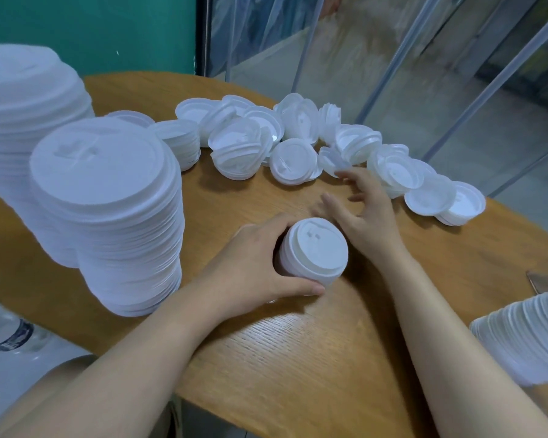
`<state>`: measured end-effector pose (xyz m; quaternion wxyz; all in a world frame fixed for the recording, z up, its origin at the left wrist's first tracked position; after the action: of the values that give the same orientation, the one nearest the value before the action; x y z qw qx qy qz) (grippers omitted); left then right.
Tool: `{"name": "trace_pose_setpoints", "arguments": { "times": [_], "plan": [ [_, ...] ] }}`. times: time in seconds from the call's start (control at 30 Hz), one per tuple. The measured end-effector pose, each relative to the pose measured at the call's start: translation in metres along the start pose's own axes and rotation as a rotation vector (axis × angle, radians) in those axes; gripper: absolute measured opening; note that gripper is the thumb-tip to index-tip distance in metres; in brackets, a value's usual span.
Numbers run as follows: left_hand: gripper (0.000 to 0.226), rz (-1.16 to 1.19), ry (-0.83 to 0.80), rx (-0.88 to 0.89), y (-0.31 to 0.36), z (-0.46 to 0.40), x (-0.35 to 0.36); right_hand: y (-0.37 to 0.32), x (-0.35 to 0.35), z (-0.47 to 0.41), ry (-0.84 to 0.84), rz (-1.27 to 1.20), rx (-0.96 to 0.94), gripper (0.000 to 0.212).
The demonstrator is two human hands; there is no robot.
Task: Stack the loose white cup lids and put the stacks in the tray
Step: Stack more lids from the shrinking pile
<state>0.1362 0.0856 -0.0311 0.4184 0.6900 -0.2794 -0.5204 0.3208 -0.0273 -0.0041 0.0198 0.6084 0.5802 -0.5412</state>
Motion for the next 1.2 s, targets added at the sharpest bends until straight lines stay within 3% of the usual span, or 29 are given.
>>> {"name": "trace_pose_setpoints", "arguments": {
  "times": [0.13,0.33,0.5,0.63,0.87,1.1,1.2],
  "plan": [
    [0.083,-0.019,-0.001,-0.005,-0.003,-0.002,0.002,0.002,0.023,-0.037,-0.066,0.116,-0.077,0.067],
    [0.079,-0.015,0.03,0.002,-0.006,-0.002,0.004,-0.006,0.056,-0.062,-0.085,0.234,-0.161,0.092],
    [0.078,0.004,0.035,0.011,-0.007,-0.002,0.006,-0.007,0.06,-0.065,-0.002,0.235,-0.167,0.075],
    [0.077,0.001,0.033,0.004,-0.008,-0.003,0.007,-0.007,0.049,-0.061,-0.034,0.195,-0.105,0.071],
    [0.083,-0.01,0.04,-0.005,-0.005,-0.003,0.007,-0.031,-0.01,-0.028,0.047,-0.004,0.044,0.063],
    [0.085,0.01,0.041,-0.022,-0.002,-0.003,0.005,-0.067,-0.052,0.045,-0.154,0.015,0.015,0.064],
    [0.088,0.016,0.046,-0.02,-0.003,-0.004,0.005,-0.067,-0.05,0.066,-0.16,0.042,-0.001,0.064]
  ]
}}
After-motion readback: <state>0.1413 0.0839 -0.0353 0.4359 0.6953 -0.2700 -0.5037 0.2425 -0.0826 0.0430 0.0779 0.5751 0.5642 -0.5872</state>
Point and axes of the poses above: each hand's wrist, its own z-axis away from the middle knuckle, its own x-axis out of the palm, y = z × x, the point moved 4 cm from there along -z, towards the middle knuckle, and after that the axes turned 3 degrees about z, right-handed, at the moved point
